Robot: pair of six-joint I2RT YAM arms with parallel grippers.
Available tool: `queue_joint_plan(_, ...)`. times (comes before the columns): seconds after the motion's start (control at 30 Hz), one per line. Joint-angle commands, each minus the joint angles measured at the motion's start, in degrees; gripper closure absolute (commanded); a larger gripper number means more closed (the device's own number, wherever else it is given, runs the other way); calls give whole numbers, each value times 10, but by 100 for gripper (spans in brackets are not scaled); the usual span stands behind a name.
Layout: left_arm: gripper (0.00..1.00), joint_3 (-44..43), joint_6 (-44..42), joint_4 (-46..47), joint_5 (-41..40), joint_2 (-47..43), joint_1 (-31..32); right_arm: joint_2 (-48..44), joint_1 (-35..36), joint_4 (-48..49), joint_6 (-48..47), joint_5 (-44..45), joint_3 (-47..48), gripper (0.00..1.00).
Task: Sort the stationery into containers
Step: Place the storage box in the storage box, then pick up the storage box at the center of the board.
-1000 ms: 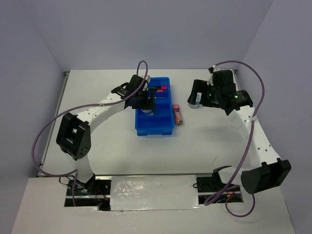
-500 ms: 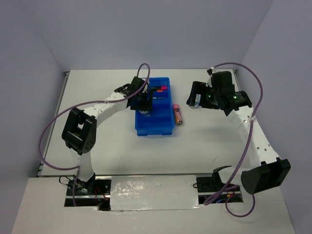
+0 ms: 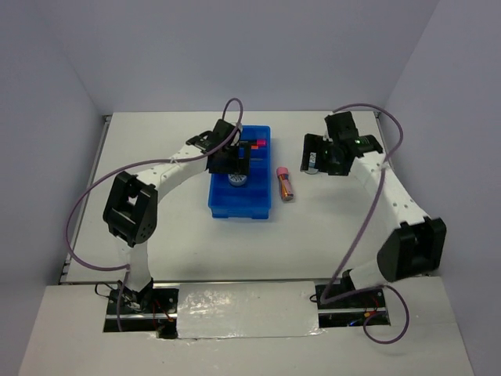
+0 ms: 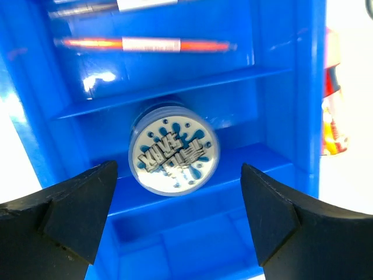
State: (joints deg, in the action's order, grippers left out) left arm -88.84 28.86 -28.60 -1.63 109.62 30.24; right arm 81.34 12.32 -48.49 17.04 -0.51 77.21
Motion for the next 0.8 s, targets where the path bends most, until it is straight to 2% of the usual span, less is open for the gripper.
queue_joint_plan(0.0,1,-49,11,-20,3,-25,-2,65,-13,16,-12,48,35,0)
queue_joint_plan(0.17,1,-98,25,-59,25,-43,-1,171,-39,39,-20,67,104,0)
queue_joint_plan(0.3,1,-100,40,-75,52,-98,-1,240,-48,54,-30,54,163,0)
queue_joint_plan(0.5,1,-103,29,-147,28,-171,-4,350,-53,22,-47,38,281,0)
queue_joint_plan(0.63,1,-72,18,-176,19,-225,-23,406,-53,6,-46,52,298,1)
queue_joint_plan(0.77,1,-40,5,-196,19,-285,-50,419,-53,4,-39,80,290,5)
